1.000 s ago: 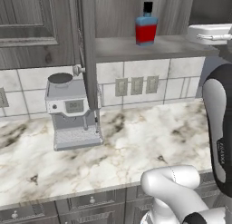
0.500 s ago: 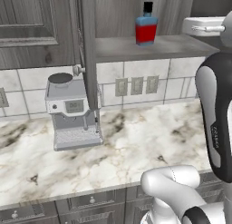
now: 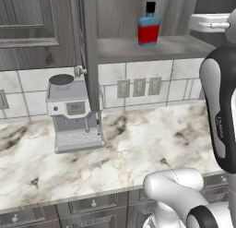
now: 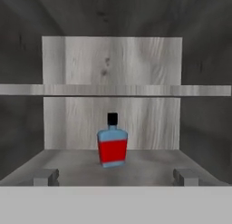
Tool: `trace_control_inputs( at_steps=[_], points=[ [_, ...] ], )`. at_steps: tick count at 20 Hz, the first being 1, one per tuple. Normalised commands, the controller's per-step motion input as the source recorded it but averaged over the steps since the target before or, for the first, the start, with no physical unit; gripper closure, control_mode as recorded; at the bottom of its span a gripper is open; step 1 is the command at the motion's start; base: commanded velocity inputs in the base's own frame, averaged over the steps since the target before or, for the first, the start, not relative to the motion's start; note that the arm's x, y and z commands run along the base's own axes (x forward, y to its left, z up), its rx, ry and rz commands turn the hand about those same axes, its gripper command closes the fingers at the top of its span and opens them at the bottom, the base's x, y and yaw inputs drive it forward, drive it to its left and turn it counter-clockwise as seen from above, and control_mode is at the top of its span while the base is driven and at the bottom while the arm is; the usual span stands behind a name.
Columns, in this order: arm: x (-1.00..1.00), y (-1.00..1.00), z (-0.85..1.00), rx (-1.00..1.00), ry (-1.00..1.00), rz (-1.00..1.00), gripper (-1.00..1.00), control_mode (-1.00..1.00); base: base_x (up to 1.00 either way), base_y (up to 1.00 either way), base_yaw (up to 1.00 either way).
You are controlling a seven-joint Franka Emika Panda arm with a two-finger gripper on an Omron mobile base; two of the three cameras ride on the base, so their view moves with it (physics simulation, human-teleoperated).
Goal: Get the candle and the liquor from the cabinet and move them to the dining counter.
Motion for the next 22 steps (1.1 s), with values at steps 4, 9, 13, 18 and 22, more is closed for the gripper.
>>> trace_control_inputs(
  at_steps=[4, 9, 13, 18, 22],
  points=[
    [0.21, -0.01, 0.0, 0.0, 0.0, 0.0, -1.0, -1.0, 0.0, 0.0, 0.0],
    [0.38, 0.0, 0.0, 0.0, 0.0, 0.0, -1.0, -1.0, 0.0, 0.0, 0.0],
    [0.4, 0.0, 0.0, 0.0, 0.0, 0.0, -1.0, -1.0, 0.0, 0.0, 0.0],
    [0.42, 0.0, 0.0, 0.0, 0.0, 0.0, -1.0, -1.0, 0.0, 0.0, 0.0],
    [0.47, 0.0, 0.0, 0.0, 0.0, 0.0, -1.0, -1.0, 0.0, 0.0, 0.0]
  ],
)
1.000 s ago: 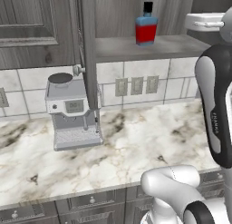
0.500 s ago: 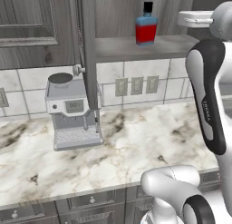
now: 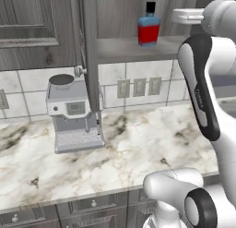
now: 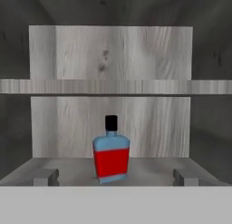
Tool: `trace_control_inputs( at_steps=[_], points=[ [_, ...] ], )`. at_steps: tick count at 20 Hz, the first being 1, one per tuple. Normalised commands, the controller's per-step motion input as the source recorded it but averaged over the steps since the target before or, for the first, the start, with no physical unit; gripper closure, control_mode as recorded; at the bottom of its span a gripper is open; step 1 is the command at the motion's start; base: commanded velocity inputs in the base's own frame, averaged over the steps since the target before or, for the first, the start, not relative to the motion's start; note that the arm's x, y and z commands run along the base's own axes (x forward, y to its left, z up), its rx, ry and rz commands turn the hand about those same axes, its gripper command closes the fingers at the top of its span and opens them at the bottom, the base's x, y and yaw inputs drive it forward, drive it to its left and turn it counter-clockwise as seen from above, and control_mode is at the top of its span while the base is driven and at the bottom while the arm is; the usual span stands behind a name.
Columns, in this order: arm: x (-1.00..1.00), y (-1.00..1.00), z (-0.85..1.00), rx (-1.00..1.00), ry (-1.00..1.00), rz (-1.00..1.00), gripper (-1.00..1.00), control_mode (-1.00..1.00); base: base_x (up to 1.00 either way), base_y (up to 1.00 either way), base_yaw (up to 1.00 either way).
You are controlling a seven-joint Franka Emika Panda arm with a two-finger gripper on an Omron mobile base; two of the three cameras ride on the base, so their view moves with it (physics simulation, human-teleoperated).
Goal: Get the candle and the liquor from the cabinet and move them to the dining counter.
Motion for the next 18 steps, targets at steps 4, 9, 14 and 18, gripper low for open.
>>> trace_control_inputs(
  at_steps=[4, 9, 14, 18],
  points=[
    [0.45, 0.0, 0.0, 0.0, 0.01, 0.0, -1.0, -1.0, 0.0, 0.0, 0.0],
    [0.47, 0.0, 0.0, 0.0, 0.01, 0.0, -1.0, -1.0, 0.0, 0.0, 0.0],
    [0.5, 0.03, 0.0, 0.0, 0.0, 0.0, -1.0, -1.0, 0.0, 0.0, 0.0],
    [0.48, 0.1, 0.0, 0.0, 0.03, 0.0, -1.0, -1.0, 0.0, 0.0, 0.0]
  ],
)
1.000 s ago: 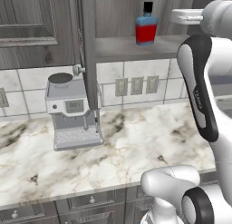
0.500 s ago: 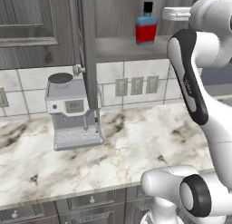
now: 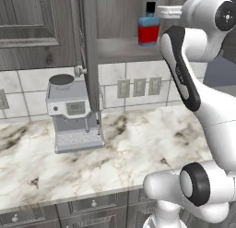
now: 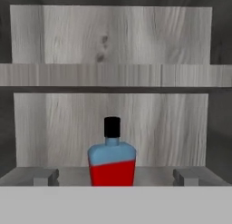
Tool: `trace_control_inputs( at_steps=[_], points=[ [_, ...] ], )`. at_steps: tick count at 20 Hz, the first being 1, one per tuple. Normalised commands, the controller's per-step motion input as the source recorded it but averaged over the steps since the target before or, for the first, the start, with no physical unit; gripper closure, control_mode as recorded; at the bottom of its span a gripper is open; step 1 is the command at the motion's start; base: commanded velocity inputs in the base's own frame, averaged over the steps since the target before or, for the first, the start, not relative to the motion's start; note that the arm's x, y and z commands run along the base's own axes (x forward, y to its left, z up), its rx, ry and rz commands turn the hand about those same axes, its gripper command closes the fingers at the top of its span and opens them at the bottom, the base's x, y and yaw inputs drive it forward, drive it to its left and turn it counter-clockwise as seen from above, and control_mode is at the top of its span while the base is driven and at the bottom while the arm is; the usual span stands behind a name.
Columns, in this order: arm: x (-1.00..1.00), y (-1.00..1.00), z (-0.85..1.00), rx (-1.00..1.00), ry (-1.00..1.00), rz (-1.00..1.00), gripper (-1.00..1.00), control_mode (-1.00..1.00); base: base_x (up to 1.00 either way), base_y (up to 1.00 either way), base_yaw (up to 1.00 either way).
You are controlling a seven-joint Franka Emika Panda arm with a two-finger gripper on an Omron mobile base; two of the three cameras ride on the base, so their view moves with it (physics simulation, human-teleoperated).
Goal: Get the candle and the liquor from the cabinet and move them to the dining counter.
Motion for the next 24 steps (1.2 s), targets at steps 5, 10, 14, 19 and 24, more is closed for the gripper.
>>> trace_control_inputs(
  at_steps=[5, 10, 14, 19, 24],
  points=[
    [0.38, 0.01, 0.0, 0.0, 0.02, 0.0, -1.0, -1.0, 0.0, 0.0, 0.0],
    [0.38, 0.0, 0.0, 0.0, 0.02, 0.0, -1.0, -1.0, 0.0, 0.0, 0.0],
    [0.38, 0.0, 0.0, 0.0, 0.01, 0.0, -1.0, -1.0, 0.0, 0.0, 0.0],
    [0.31, 0.0, 0.0, 0.0, 0.02, 0.0, -1.0, -1.0, 0.0, 0.0, 0.0],
    [0.32, 0.0, 0.0, 0.0, 0.01, 0.0, -1.0, -1.0, 0.0, 0.0, 0.0]
  ],
)
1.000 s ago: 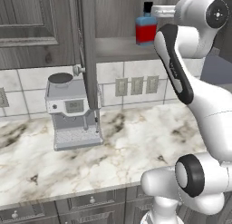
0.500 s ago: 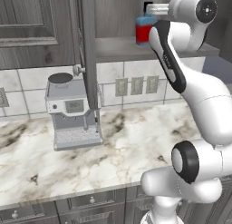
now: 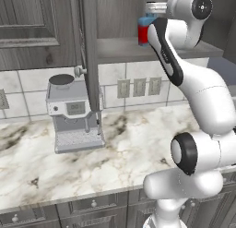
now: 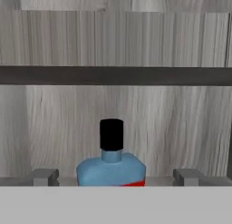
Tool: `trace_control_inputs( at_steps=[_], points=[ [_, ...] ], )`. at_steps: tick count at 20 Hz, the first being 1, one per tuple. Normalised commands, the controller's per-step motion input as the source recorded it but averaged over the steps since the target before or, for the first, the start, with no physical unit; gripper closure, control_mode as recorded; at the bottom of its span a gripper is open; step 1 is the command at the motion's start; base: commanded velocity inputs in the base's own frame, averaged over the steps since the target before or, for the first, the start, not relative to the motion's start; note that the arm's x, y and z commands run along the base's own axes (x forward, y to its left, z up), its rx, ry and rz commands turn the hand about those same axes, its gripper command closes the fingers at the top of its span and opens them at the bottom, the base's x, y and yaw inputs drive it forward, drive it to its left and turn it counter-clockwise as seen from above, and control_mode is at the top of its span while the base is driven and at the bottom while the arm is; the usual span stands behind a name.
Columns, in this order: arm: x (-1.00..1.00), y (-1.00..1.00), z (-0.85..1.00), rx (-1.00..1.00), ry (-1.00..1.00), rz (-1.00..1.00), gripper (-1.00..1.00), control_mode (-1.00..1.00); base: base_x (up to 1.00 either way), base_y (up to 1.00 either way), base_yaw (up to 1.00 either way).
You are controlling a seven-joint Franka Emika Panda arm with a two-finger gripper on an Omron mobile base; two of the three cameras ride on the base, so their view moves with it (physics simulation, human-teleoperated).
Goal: Get the candle and the liquor from the cabinet and move them to the dining counter.
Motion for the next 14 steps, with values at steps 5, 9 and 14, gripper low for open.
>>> trace_control_inputs(
  at_steps=[5, 9, 14],
  points=[
    [0.34, 0.0, 0.0, 0.0, 0.0, 0.0, -1.0, -1.0, 0.0, 0.0, 0.0],
    [0.2, 0.0, 0.0, 0.0, 0.0, 0.0, -1.0, -1.0, 0.0, 0.0, 0.0],
    [0.05, 0.0, -0.07, 0.0, 0.0, 0.0, -1.0, -1.0, 0.0, 0.0, 0.0]
  ],
)
